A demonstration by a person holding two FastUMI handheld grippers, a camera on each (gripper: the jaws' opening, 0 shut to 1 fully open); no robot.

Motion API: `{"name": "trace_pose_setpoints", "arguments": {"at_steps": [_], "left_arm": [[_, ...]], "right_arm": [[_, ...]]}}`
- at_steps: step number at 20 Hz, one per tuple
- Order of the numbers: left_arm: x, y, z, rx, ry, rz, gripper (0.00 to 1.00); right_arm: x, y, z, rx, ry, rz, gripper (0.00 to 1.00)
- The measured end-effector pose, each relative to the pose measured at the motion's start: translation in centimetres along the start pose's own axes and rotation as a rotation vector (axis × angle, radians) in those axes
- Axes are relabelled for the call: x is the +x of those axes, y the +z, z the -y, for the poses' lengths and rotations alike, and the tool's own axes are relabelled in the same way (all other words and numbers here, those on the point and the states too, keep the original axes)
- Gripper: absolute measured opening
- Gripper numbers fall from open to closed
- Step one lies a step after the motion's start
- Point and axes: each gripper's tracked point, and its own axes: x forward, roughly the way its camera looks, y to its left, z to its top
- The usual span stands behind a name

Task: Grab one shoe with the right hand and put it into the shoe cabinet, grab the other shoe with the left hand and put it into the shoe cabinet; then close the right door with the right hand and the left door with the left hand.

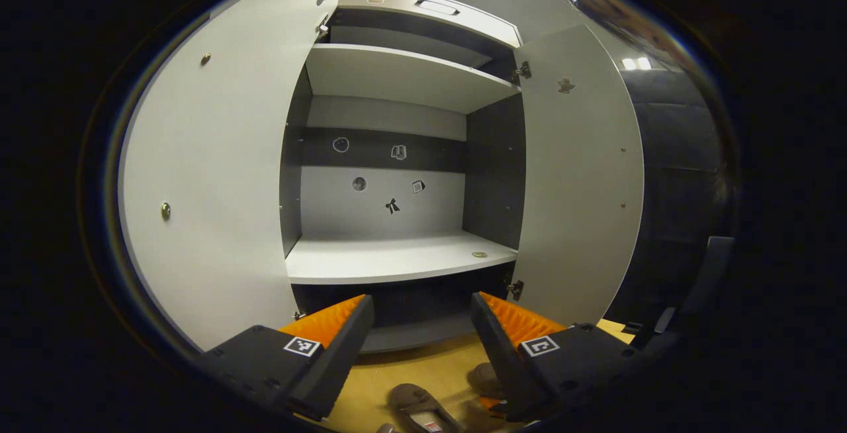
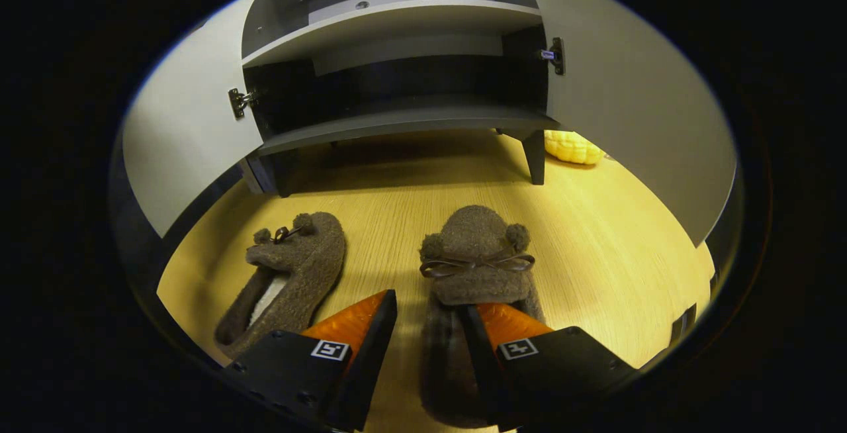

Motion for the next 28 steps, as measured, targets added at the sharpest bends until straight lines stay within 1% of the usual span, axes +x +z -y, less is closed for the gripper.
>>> {"name": "trace_pose_setpoints", "arguments": {"at_steps": [1,2,3,4,5,6,7,9,10,11,13,14,15,16,17,18,19,21,24,28], "left_arm": [[0.0,-0.1,0.0,-0.002,0.000,-0.002,0.94],[0.1,-0.2,0.0,-0.002,0.000,-0.003,0.94],[0.1,-0.3,0.0,-0.001,0.002,-0.005,0.94],[0.1,-0.4,0.0,0.002,0.004,-0.006,0.94],[0.1,-0.4,0.1,0.005,0.003,-0.007,0.94],[0.1,-0.5,0.2,0.009,0.001,-0.008,0.94],[0.1,-0.5,0.3,0.012,-0.001,-0.009,0.94],[0.1,-0.5,0.3,0.016,0.000,-0.010,0.94],[0.1,-0.7,0.3,0.014,0.001,-0.012,0.94],[0.1,-0.7,0.2,0.010,0.003,-0.014,0.94],[0.0,-0.9,0.0,0.003,0.009,-0.018,0.94],[0.0,-1.0,-0.2,0.001,0.013,-0.021,0.94],[-0.1,-1.0,-0.3,-0.001,0.017,-0.024,0.94],[-0.2,-1.2,-0.3,-0.002,0.019,-0.027,0.94],[-0.3,-1.1,-0.5,-0.001,0.023,-0.028,0.94],[-0.5,-1.1,-0.5,0.001,0.027,-0.028,0.94],[-0.7,-0.9,-0.6,0.004,0.030,-0.026,0.94],[-1.3,-0.7,-0.8,0.007,0.038,-0.021,0.94],[-2.2,-0.6,-0.8,-0.012,0.049,-0.014,0.94],[-3.5,-0.9,0.3,-0.061,0.035,-0.019,0.94]], "right_arm": [[0.4,0.2,0.2,-0.006,-0.002,0.002,0.61],[0.9,0.3,0.3,-0.010,-0.006,0.006,0.64],[1.2,0.5,0.4,-0.009,-0.010,0.007,0.60],[1.6,0.5,0.5,-0.010,-0.014,0.007,0.64],[1.9,0.4,0.6,-0.014,-0.019,0.002,0.63],[2.2,0.4,0.5,-0.023,-0.021,0.000,0.60],[2.4,0.5,0.5,-0.029,-0.025,0.003,0.58],[2.6,0.5,0.4,-0.041,-0.028,0.009,0.58],[2.9,0.4,1.0,-0.053,-0.050,0.011,0.58],[3.1,0.4,1.3,-0.061,-0.064,0.016,0.47],[3.4,0.1,1.1,-0.051,-0.057,0.028,0.37],[3.7,0.3,1.1,-0.057,-0.057,0.029,0.23],[3.2,1.3,1.3,-0.054,-0.063,0.060,0.34],[3.9,0.6,1.1,-0.053,-0.057,0.041,0.21],[2.7,0.6,0.9,-0.068,-0.057,0.038,0.08],[3.3,0.9,0.9,-0.080,-0.052,0.032,0.14],[3.0,1.3,1.0,-0.078,-0.045,0.032,0.09],[2.1,3.0,1.0,-0.048,-0.031,0.068,0.08],[-0.2,6.7,0.5,-0.084,-0.019,0.140,0.09],[-4.3,13.4,-0.5,-0.086,0.008,0.253,0.08]]}}
